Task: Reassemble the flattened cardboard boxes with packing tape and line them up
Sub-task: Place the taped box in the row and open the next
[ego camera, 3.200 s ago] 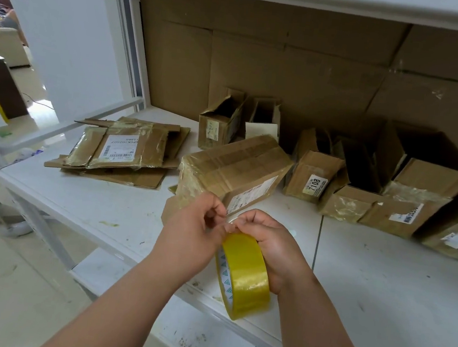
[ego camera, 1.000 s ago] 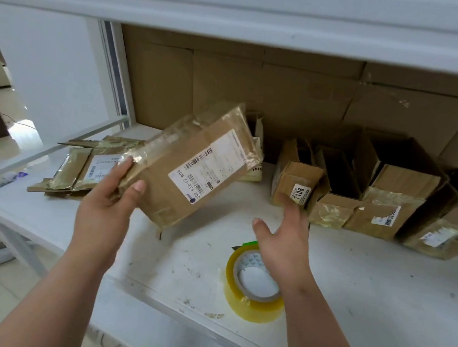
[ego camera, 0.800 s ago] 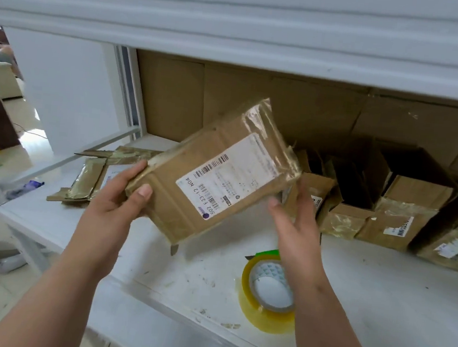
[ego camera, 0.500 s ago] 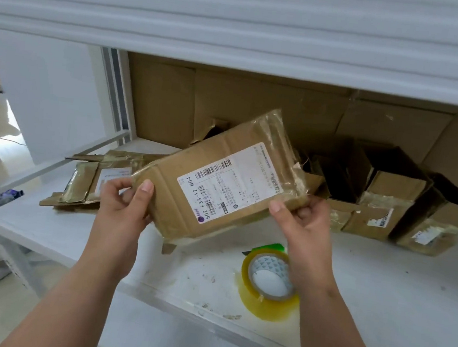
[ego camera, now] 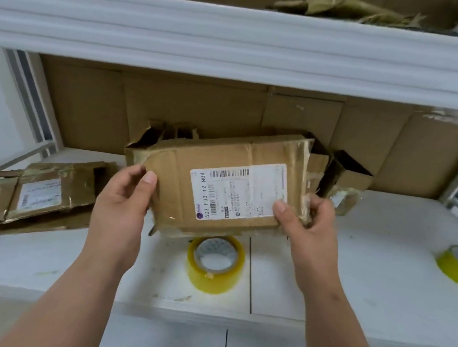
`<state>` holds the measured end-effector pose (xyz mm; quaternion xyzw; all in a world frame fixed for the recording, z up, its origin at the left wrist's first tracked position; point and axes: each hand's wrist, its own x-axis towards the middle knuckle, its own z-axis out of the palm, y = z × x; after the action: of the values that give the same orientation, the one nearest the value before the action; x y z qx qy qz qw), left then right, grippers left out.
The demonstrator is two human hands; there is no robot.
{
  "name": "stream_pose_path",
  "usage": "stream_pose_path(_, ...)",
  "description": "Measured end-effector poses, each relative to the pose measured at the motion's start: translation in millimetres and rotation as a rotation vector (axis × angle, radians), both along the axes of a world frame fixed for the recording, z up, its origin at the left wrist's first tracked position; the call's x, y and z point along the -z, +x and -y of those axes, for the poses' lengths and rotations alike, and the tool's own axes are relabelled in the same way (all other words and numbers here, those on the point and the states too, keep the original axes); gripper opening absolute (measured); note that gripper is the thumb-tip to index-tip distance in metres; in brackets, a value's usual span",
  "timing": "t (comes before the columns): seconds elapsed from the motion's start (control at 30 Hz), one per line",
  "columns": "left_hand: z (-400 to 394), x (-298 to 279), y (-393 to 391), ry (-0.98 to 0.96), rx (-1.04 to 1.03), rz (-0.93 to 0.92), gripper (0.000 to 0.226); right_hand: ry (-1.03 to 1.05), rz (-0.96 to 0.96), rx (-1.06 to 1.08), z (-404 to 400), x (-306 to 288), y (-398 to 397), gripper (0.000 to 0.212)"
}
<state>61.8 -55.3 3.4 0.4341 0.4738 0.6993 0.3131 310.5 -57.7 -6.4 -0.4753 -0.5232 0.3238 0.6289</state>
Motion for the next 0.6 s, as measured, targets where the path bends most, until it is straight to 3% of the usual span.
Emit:
stream_pose_path(0.13, 3.6, -16.3, 39.6, 0.006, 0.167, 0.039, 0.035, 0.008, 0.018, 0.097, 9.4, 3.1, 29.3, 0.052)
stream_pose_path(0.33, 3.8, -27.9, 102.7, 0.027, 0.290, -0.042, 0.044, -0.017, 0.106, 0.101, 18.2, 13.1, 82.3, 0.055)
stream_pose_path(0.6, -0.7, -18.5, 208.7, -0.096, 0.299, -0.024, 0.017, -0.083, 0.005, 0.092, 23.9, 19.8, 192.7, 0.043)
